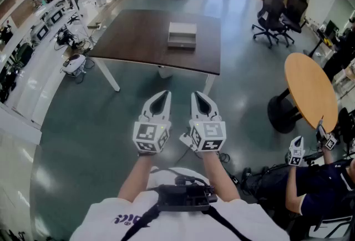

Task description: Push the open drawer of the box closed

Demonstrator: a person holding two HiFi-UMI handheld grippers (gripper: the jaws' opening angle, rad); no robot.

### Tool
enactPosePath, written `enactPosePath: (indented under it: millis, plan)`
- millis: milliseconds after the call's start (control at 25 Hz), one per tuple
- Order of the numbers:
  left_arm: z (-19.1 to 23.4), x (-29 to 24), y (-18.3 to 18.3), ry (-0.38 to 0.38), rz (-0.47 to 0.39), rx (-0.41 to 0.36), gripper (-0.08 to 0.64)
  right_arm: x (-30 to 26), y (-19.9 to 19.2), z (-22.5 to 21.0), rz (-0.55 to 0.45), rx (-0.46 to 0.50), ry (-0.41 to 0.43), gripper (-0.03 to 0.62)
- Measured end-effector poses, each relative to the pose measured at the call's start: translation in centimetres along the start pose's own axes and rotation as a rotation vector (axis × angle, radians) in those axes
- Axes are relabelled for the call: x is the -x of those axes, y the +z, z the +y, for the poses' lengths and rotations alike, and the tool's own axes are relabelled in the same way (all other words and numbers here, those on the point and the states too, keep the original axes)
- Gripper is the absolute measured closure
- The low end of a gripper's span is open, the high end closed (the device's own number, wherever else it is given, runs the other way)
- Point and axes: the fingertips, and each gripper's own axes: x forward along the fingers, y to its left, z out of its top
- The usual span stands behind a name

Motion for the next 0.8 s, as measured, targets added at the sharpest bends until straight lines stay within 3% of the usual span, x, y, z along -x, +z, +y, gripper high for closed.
enactPosePath:
  millis: [480,800]
  plan:
    - [-6.3,0.7,-2.5,0.087,0.007,-0.016,0.55,5.9,-1.9,-4.8,0.047,-0.019,0.001,0.594]
    - [-11.7,0.5,-3.7,0.05,0.025,-0.02,0.549,9.6,-2.5,-7.7,0.055,-0.059,0.007,0.594]
